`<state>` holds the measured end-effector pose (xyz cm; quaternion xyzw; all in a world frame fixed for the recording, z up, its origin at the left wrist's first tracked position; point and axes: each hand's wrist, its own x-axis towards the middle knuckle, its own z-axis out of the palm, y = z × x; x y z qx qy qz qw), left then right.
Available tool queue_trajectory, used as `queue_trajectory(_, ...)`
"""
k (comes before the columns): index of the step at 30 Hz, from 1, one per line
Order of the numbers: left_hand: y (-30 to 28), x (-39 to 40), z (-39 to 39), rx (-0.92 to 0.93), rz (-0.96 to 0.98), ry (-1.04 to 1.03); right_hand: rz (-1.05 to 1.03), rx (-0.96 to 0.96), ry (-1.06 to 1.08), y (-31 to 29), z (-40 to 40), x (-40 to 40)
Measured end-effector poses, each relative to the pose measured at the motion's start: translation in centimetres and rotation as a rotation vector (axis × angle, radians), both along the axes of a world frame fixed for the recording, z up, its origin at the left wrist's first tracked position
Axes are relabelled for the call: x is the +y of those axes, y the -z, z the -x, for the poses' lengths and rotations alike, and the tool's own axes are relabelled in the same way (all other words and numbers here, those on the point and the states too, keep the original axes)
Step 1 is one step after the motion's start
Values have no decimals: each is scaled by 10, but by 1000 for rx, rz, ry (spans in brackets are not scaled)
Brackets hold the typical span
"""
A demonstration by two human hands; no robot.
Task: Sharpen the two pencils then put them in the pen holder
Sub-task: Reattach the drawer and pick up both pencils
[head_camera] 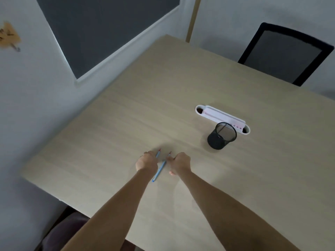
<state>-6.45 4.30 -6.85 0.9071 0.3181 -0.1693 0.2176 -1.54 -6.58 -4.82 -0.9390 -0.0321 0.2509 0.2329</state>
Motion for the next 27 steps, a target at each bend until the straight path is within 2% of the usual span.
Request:
queue_trajectory(5, -1, 23, 0, -79, 78, -14, -36, 82, 101, 18, -11, 19)
queue_trajectory(10, -32, 43, -29, -367, 196, -86, -56, 143, 21, -8, -26, -9)
queue_trajectory(12, -55, 38, -57, -508, 292, -101, -190, 24, 100, -26, -47, -35)
queue_trajectory(15, -83, 13, -107, -728, 462, -88, -451, -275, 368, -73, -84, -82)
queue_trajectory(18, -100, -31, -155, -837, 541, -16, -434, -584, 516, -110, -121, -133)
queue_trajectory(21, -99, -75, -190, -826, 521, 79, -301, -619, 503, -105, -145, -165)
queue_trajectory(27, -78, -124, -210, -627, 368, 90, -182, -414, 404, -66, -152, -173)
